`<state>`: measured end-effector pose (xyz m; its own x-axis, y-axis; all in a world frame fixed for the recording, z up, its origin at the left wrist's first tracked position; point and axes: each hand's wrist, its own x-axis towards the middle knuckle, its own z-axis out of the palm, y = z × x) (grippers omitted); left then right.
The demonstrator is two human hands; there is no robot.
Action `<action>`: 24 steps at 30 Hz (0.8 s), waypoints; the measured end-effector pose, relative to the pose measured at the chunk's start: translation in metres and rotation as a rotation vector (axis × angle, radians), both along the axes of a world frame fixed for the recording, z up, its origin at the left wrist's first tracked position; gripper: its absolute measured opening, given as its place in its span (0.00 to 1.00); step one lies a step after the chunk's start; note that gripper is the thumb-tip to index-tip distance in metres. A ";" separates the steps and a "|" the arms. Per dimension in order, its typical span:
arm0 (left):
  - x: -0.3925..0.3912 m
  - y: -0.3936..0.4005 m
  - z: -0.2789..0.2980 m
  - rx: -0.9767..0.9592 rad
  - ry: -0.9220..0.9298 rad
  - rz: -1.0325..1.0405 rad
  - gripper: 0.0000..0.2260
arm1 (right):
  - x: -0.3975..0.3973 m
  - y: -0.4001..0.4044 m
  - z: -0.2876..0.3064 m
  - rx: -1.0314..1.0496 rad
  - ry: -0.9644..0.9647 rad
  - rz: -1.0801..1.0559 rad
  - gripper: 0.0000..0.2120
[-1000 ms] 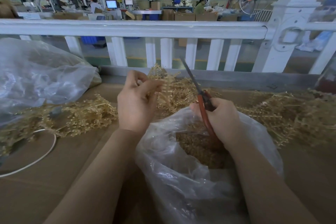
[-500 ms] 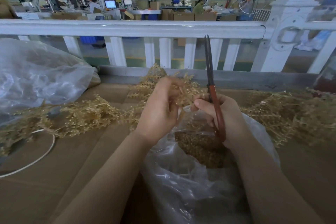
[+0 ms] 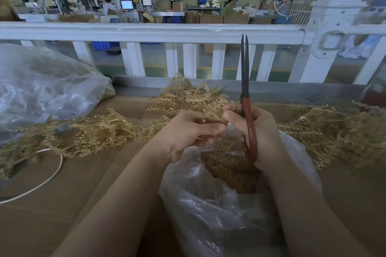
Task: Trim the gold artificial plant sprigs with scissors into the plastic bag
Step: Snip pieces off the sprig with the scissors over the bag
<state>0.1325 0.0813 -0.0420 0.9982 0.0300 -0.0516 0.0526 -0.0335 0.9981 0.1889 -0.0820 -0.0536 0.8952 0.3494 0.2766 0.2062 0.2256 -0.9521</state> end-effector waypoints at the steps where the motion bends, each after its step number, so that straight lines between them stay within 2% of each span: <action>1: 0.000 -0.001 -0.001 -0.052 -0.008 0.020 0.04 | -0.001 0.000 0.001 0.025 -0.001 -0.002 0.10; 4: 0.001 0.001 -0.003 -0.237 -0.052 0.095 0.07 | 0.000 -0.001 0.001 0.058 0.003 -0.035 0.16; 6: 0.002 0.002 -0.002 -0.353 -0.079 0.149 0.08 | 0.000 -0.001 0.002 0.042 -0.003 -0.037 0.15; 9: 0.002 -0.003 -0.001 -0.420 -0.101 0.192 0.09 | -0.001 0.000 0.001 -0.028 -0.025 -0.002 0.13; 14: 0.000 -0.005 -0.002 -0.412 -0.070 0.182 0.10 | 0.001 0.002 -0.002 -0.108 -0.046 -0.010 0.04; 19: 0.000 -0.006 -0.003 -0.408 -0.091 0.116 0.08 | 0.002 0.001 -0.001 -0.049 -0.065 0.014 0.04; 20: 0.000 -0.007 -0.003 -0.415 -0.105 0.122 0.07 | 0.003 0.002 -0.001 -0.044 -0.061 0.017 0.08; 22: 0.001 -0.007 -0.005 -0.441 -0.112 0.146 0.07 | 0.003 0.003 -0.001 -0.080 -0.048 -0.006 0.12; 24: 0.001 -0.007 -0.006 -0.464 -0.100 0.154 0.08 | 0.005 0.003 -0.003 -0.122 -0.050 -0.026 0.10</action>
<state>0.1332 0.0742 -0.0477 0.9847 0.1744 0.0012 -0.0748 0.4163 0.9061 0.1934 -0.0788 -0.0571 0.8906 0.3601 0.2777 0.2579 0.1029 -0.9607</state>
